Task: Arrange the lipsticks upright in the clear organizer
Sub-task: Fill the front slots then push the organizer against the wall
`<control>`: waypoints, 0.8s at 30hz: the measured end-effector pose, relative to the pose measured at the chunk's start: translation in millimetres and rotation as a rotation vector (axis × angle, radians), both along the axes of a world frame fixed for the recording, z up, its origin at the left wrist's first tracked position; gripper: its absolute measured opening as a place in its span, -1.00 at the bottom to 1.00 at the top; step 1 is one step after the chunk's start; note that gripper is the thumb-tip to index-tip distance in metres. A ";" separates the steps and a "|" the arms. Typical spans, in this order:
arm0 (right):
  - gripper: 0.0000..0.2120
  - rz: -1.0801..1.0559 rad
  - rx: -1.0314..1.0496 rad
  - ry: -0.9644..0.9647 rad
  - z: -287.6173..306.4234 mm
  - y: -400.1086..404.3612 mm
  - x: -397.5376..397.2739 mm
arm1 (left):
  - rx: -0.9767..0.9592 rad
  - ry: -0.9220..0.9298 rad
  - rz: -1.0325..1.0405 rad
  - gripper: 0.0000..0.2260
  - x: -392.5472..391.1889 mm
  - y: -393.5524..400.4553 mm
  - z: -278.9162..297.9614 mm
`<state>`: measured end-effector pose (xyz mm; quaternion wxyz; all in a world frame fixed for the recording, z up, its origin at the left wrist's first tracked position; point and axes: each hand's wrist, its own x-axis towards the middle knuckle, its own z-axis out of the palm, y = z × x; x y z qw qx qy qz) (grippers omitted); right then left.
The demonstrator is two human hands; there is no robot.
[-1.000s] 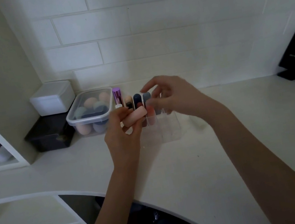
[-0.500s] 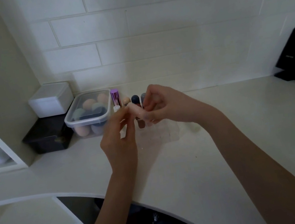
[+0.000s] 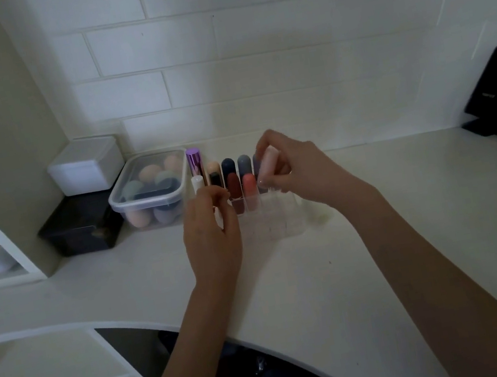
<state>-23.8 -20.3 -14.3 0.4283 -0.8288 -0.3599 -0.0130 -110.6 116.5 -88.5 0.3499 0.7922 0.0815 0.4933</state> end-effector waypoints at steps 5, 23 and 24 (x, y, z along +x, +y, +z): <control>-0.85 -0.054 -0.023 -0.155 -13.6 9.3 7.0 | -0.031 -0.025 0.005 -0.92 -1.3 1.9 1.5; -0.80 -0.121 -0.097 -0.194 -17.0 10.8 13.7 | 0.029 -0.005 -0.006 -0.94 -1.8 0.0 2.9; -0.74 -0.140 -0.098 -0.174 -14.4 7.9 15.0 | 0.033 -0.004 -0.009 -0.94 -1.8 0.2 2.9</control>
